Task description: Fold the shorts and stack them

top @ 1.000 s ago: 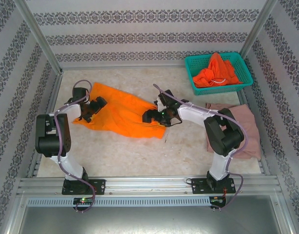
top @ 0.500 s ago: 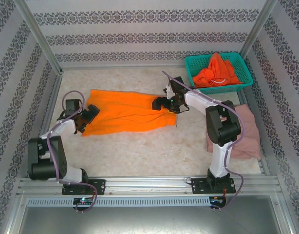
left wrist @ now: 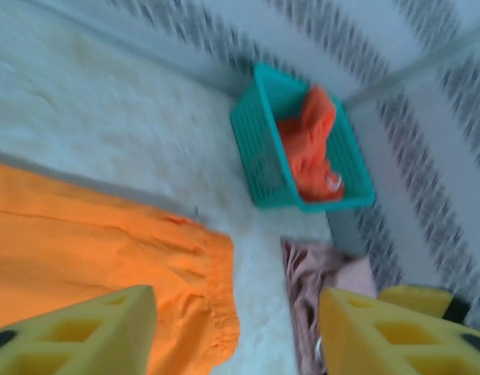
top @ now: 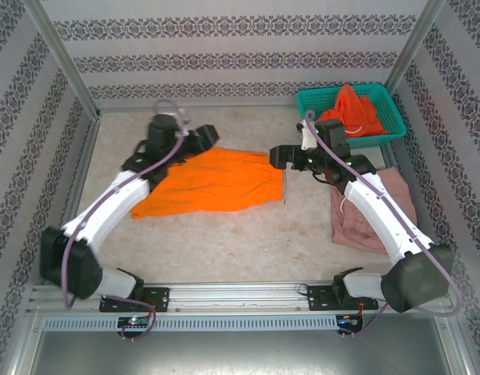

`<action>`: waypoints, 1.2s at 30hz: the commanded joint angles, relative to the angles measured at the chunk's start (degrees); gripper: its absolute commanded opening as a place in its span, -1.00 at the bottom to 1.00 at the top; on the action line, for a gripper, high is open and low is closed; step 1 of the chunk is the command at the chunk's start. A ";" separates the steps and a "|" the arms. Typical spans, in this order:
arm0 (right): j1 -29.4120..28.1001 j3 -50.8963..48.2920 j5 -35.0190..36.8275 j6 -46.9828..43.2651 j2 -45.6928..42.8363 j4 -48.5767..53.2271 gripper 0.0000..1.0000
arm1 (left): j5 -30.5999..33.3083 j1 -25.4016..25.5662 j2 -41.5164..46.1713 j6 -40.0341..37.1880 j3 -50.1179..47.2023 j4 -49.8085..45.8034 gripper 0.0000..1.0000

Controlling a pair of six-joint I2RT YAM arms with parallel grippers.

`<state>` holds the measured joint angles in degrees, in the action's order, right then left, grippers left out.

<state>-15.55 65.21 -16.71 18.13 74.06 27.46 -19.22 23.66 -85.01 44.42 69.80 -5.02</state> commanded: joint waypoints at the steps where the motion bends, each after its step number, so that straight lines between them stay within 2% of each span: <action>1: 3.63 -5.23 -0.14 5.21 1.52 0.93 0.95 | -2.29 6.07 -10.78 2.35 5.50 0.52 -0.15; 4: 4.50 -6.92 -4.85 7.13 3.63 -0.12 0.95 | -2.10 9.30 -19.59 2.96 10.84 0.22 -0.43; 10: 5.02 -9.20 -5.23 13.16 9.86 -5.50 0.83 | -2.69 10.09 -32.88 6.00 15.91 1.01 -0.66; 14: 5.00 -8.66 -7.54 17.30 15.91 -9.34 0.72 | -0.54 10.09 -37.84 5.07 15.96 -0.80 -0.83; 24: 4.74 -8.78 -11.92 26.47 26.34 -20.29 0.49 | 0.81 9.04 -37.95 8.19 5.26 4.97 -0.93; 36: 3.03 -7.29 -12.18 28.31 31.20 -22.81 0.36 | 0.52 9.04 -37.90 8.95 3.61 6.62 -0.95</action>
<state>-11.42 56.86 -28.08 45.39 104.03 6.09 -20.34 33.26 -122.28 52.80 75.50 4.78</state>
